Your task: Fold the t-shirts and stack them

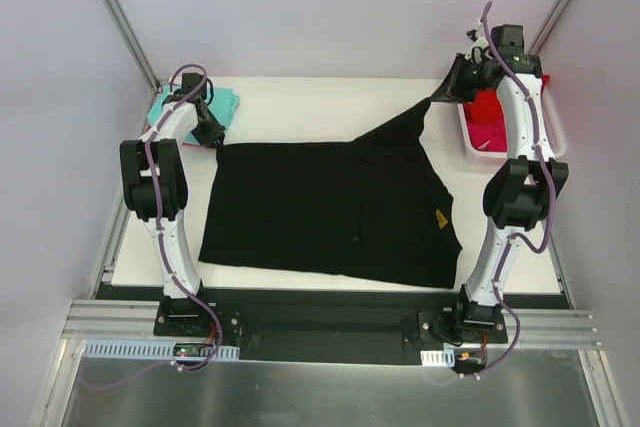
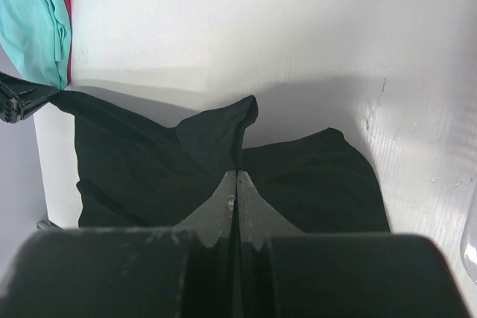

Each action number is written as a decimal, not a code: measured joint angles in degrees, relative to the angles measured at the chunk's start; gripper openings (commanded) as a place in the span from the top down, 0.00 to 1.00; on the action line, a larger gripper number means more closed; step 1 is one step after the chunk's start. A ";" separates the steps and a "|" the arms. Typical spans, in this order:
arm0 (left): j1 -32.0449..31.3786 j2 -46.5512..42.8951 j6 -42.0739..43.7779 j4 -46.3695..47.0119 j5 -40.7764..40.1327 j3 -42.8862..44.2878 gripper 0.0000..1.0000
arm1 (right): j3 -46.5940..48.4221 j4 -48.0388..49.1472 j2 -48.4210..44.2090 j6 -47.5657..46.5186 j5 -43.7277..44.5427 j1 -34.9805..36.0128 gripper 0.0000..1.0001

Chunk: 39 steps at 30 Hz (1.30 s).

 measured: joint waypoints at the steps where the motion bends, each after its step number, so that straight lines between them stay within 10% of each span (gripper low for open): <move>1: 0.04 0.00 0.00 0.15 0.04 -0.15 0.69 | -0.15 0.00 -0.02 0.00 -0.04 0.00 0.99; 6: 0.35 0.00 0.04 0.33 0.70 -1.29 0.54 | -0.42 0.02 -0.02 0.00 -0.04 0.00 0.99; 39: -1.60 8.37 0.83 2.67 2.97 10.43 0.57 | -0.52 0.04 -0.11 -0.26 -1.20 1.01 0.99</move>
